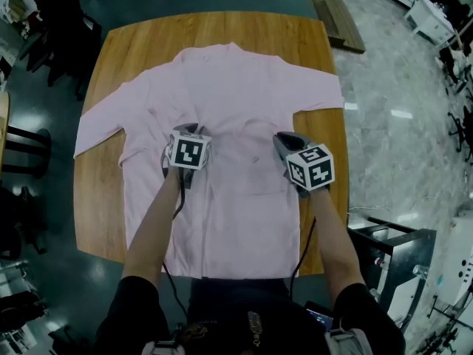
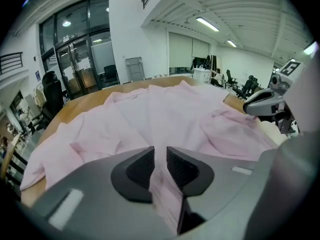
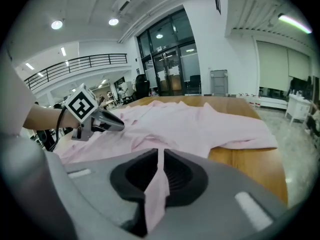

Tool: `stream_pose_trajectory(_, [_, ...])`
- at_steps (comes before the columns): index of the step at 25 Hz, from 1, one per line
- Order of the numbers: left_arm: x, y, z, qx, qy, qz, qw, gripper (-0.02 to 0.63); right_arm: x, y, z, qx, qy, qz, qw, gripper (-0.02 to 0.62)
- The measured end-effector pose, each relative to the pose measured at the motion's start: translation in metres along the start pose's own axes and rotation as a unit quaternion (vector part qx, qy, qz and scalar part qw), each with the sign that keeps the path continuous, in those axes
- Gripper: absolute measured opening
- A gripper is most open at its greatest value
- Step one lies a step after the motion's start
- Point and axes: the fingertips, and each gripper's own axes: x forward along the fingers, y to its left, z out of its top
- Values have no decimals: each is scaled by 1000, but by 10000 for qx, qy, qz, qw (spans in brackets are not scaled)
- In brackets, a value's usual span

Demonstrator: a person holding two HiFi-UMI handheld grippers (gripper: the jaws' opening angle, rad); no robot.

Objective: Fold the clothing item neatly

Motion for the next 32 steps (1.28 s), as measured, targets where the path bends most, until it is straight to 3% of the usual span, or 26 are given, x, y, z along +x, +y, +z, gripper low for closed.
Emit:
stream_pose_trajectory(3, [-16, -3, 18, -207, -412, -41, 9989, 103, -17, -43, 12, 190, -193, -439, 9987, 29])
stream_pose_trajectory(6, [-21, -16, 38, -143, -665, -184, 9975, 103, -33, -91, 20, 391, -328, -922, 9944, 29])
stream_pose_trajectory(15, [0, -75, 97, 260, -789, -755, 9937, 94, -59, -226, 11, 952, -263, -2058, 9736, 29])
stream_pose_trajectory(21, [27, -109, 126, 512, -690, -1010, 9912, 87, -49, -277, -1, 1322, -181, -2349, 9628, 82])
stream_pose_trajectory(25, [39, -125, 138, 545, -678, -1120, 9899, 83, -43, -307, -8, 1859, -264, -2422, 9519, 137])
stream_pose_trajectory(28, [45, -133, 139, 524, -673, -1199, 9891, 77, -36, -315, -12, 2201, -337, -2259, 9484, 137])
stream_pose_trajectory(32, [49, -141, 136, 549, -662, -1292, 9879, 74, -34, -313, -16, 2161, -214, -2165, 9518, 99])
